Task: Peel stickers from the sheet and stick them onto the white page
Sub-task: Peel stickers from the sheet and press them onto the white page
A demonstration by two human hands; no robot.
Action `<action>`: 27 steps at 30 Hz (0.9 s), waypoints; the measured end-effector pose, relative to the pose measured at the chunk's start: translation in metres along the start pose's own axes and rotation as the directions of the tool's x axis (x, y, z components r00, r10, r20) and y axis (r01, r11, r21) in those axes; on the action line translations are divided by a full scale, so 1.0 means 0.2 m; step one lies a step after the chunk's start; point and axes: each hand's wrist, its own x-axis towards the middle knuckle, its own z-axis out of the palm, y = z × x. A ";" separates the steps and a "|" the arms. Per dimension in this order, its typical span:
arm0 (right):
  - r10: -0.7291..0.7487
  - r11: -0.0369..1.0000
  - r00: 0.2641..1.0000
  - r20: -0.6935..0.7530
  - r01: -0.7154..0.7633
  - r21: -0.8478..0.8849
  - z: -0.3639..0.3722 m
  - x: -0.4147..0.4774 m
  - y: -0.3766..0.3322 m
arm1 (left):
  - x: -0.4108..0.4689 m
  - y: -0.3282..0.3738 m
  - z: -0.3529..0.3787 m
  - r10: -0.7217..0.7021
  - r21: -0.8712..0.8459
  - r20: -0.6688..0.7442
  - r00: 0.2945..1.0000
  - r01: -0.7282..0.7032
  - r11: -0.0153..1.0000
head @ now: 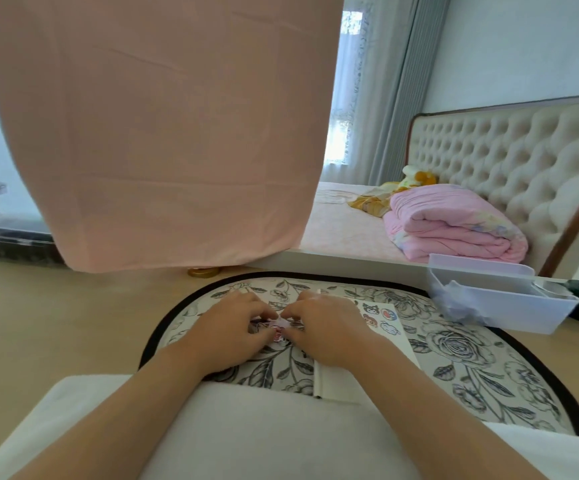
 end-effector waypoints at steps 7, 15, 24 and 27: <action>0.054 0.989 0.997 -0.052 -0.046 0.144 0.05 -0.01 0.02 | 0.02 -0.03 0.01 0.017 -0.069 0.004 1.000 -0.016 0.997; 0.243 0.820 0.965 -0.095 -0.152 0.551 0.06 -0.02 0.02 | 0.02 0.07 0.00 -0.124 -0.416 -0.057 0.991 0.089 0.905; 0.272 0.364 0.962 -0.021 -0.083 0.928 -0.02 -0.05 0.01 | 0.04 0.12 -0.02 -0.307 -0.737 -0.019 0.952 0.194 0.647; 0.302 0.359 0.953 -0.018 -0.097 0.928 -0.01 -0.06 0.02 | 0.04 0.13 -0.01 -0.302 -0.713 -0.005 0.953 0.208 0.669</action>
